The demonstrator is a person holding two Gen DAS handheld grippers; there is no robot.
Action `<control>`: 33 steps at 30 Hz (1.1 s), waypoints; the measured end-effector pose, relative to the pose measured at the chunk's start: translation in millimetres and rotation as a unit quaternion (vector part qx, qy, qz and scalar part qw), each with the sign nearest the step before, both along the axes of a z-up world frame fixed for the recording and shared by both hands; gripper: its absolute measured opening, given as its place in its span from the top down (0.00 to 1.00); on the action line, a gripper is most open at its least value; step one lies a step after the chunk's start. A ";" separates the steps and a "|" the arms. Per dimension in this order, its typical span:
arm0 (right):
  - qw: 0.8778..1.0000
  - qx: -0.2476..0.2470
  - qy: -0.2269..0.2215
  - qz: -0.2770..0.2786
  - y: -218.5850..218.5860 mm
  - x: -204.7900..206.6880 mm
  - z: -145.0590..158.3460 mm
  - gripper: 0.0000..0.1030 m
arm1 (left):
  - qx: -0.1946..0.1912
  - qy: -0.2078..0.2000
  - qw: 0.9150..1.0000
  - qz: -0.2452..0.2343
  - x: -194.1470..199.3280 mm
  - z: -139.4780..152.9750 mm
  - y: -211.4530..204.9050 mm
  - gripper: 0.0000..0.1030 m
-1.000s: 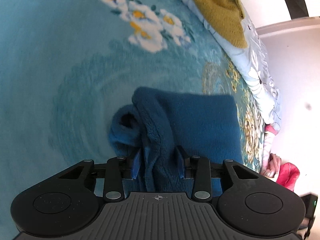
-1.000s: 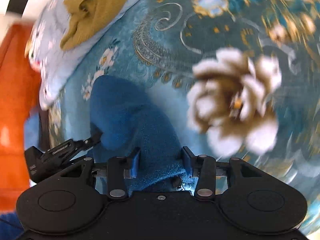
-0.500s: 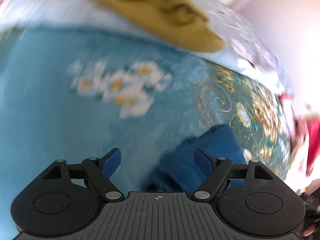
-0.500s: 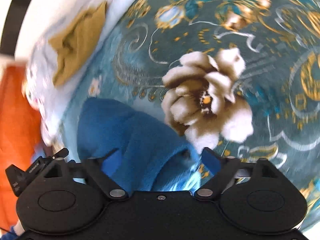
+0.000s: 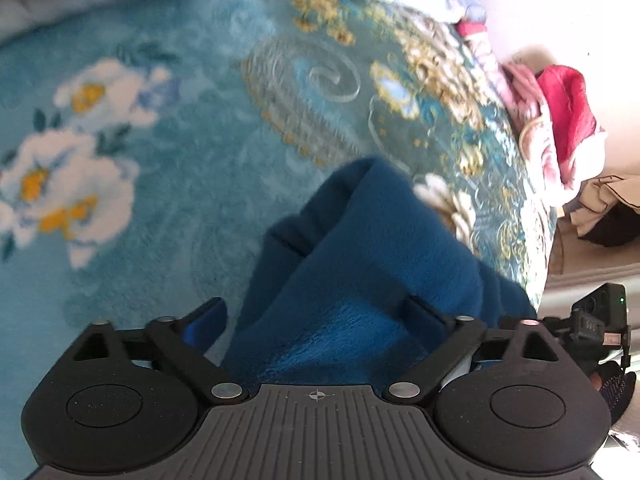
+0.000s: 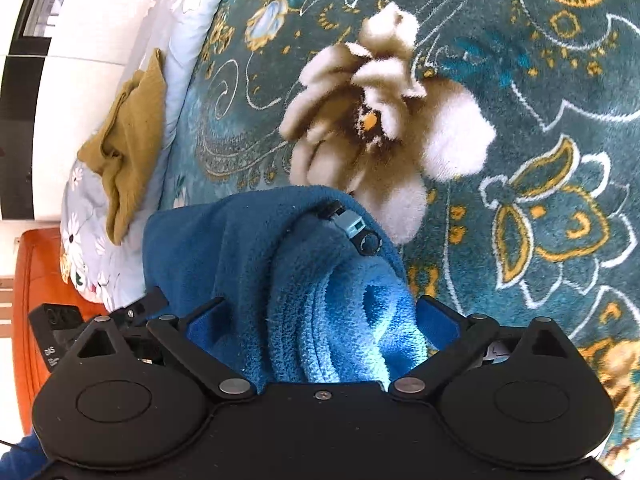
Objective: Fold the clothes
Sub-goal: 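Lift the folded jacket off the bedspread with both grippers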
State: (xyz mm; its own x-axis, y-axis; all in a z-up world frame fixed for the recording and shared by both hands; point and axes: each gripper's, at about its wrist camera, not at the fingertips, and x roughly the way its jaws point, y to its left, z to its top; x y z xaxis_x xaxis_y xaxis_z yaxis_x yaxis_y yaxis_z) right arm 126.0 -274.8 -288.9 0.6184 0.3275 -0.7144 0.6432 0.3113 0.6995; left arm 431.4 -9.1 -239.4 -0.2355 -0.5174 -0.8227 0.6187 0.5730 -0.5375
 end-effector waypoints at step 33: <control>0.993 -0.089 -0.008 0.076 10.7 36.1 81.9 0.43 | -0.106 0.069 0.970 0.206 -47.8 27.6 63.6 0.45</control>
